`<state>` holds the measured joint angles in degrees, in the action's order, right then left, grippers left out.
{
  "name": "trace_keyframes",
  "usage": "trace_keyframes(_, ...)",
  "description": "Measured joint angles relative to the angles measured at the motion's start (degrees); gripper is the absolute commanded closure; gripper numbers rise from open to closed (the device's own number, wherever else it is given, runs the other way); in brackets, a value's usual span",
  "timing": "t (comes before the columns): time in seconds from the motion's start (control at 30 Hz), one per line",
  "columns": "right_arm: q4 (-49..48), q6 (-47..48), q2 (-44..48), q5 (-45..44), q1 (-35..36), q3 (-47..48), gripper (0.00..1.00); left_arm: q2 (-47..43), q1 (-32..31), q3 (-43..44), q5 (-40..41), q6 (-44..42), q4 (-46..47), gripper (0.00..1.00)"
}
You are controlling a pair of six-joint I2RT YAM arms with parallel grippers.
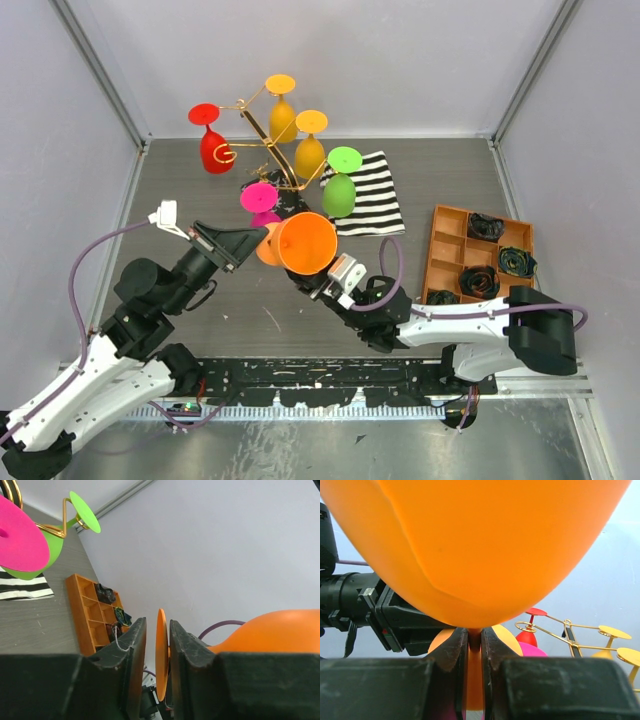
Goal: Place the wine glass upside down on the wine glass rack
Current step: Turn the wine glass upside down at the wine rack.
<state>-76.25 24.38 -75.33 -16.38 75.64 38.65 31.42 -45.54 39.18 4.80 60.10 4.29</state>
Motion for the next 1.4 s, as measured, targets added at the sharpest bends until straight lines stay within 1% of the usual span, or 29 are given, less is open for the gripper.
trace_keyframes(0.07, -0.22, -0.35, -0.33, 0.68, 0.0, 0.0, 0.97, 0.17, 0.0, 0.0, -0.04, 0.02, 0.13, 0.62)
trace_keyframes(0.1, -0.33, -0.46, -0.48, 0.94, 0.0, 0.0, 0.97, 0.28, 0.0, 0.0, -0.07, 0.09, 0.13, 0.61)
trace_keyframes(0.23, -0.55, -0.52, -1.53, 1.66, 0.0, 0.02, 0.96, 0.85, 0.0, 0.0, -0.52, 0.22, 0.15, 0.68)
trace_keyframes(0.27, -0.57, -0.5, -1.84, 1.68, 0.0, 0.02, 0.96, 0.96, 0.0, 0.0, -0.76, 0.26, 0.17, 0.71)
trace_keyframes(0.37, -1.03, -0.22, -2.75, 1.66, 0.0, 0.02, 0.95, 1.09, 0.0, -0.02, -1.11, 0.46, 0.13, 0.86)
trace_keyframes(0.43, -1.86, 0.13, -2.93, 1.68, 0.0, 0.02, 0.93, 1.07, 0.07, -0.13, -1.07, 0.63, 0.09, 0.98)
trace_keyframes(0.5, -2.16, 0.61, -2.93, 1.66, 0.02, 0.02, 0.88, 1.01, 0.04, -0.17, -1.11, 0.57, 0.13, 1.0)
trace_keyframes(0.53, -2.14, 0.68, -2.93, 1.7, 0.0, 0.02, 0.83, 0.9, 0.04, -0.17, -1.07, 0.68, 0.13, 1.0)
trace_keyframes(0.67, -1.81, 1.03, -2.86, 1.57, 0.04, 0.02, 0.62, 0.63, 0.04, -0.17, -1.09, 0.35, 0.09, 1.0)
trace_keyframes(0.7, -1.22, 0.96, -2.69, 1.53, 0.04, 0.02, 0.58, 0.52, 0.04, -0.17, -1.09, 0.15, 0.07, 1.0)
trace_keyframes(0.8, 2.78, 0.96, -0.98, 1.31, 0.04, -0.15, 0.46, -0.15, 0.0, -0.13, -1.05, -0.9, -0.5, 1.0)
trace_keyframes(0.97, 9.88, -0.68, 5.79, 0.39, 0.04, -3.96, 0.36, -1.22, 0.0, 2.4, 0.24, -5.03, -5.03, 1.0)
trace_keyframes(1.1, 16.7, -3.5, 11.93, -0.24, 0.04, -7.61, 0.35, -2.03, 0.0, 6.45, 1.64, -9.79, -9.25, 1.0)
trace_keyframes(1.2, 23.61, -7.1, 16.2, -0.92, 0.04, -9.68, 0.35, -2.4, 0.0, 9.44, 1.99, -13.92, -11.89, 1.0)
trace_keyframes(1.3, 30.64, -13.16, 20.11, -3.28, 0.04, -11.15, 0.35, -2.43, 0.0, 12.59, 2.43, -19.45, -15.43, 1.0)
trace_keyframes(1.4, 43.21, -22.75, 24.79, -6.6, 0.04, -10.71, 0.35, -0.94, 0.0, 17.49, 3.56, -27.06, -21.84, 1.0)
